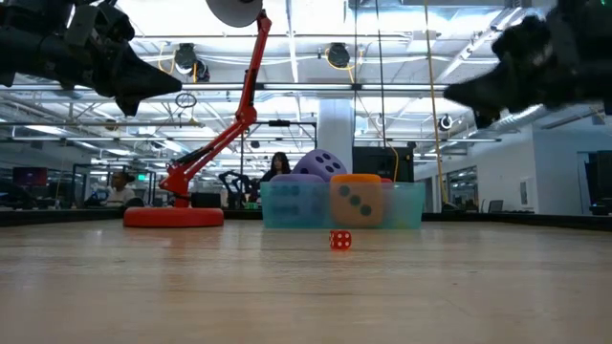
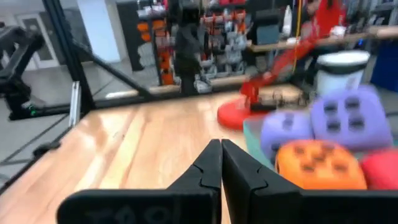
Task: Pick & Place Dice
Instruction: Put the red small die into the green bin
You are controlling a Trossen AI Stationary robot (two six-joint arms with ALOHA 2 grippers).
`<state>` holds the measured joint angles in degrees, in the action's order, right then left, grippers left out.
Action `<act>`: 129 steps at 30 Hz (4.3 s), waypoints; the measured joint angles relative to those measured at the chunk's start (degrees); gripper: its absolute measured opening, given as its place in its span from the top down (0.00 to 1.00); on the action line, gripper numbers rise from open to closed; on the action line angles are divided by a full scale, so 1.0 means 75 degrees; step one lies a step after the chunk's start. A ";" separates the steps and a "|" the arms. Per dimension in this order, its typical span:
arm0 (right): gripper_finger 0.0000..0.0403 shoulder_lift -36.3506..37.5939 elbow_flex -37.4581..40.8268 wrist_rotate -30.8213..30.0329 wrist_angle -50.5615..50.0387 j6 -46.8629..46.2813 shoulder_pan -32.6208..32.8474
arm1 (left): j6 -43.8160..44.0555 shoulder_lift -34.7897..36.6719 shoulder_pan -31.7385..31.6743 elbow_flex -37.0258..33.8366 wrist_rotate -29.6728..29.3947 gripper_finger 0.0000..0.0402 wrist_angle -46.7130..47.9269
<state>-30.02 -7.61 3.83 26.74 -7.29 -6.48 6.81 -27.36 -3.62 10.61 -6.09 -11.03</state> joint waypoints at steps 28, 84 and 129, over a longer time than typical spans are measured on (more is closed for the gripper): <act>0.55 -0.9695 -0.5185 -0.1295 0.0914 0.0506 0.3244 | 0.0177 -0.0003 0.0000 0.0006 0.0003 0.92 0.0062; 0.89 -0.7162 -0.5051 -0.1085 0.0098 0.1153 0.2694 | 0.0319 -0.0003 0.0000 0.0006 0.0078 0.92 0.0117; 0.87 -0.0977 -0.1076 -0.1305 0.0167 0.0119 0.1051 | -0.0193 0.0000 0.0000 -0.0003 0.0026 0.92 -0.0957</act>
<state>-37.34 -15.68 -5.96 27.99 -6.39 1.40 5.36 -27.35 -3.62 10.59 -5.89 -18.21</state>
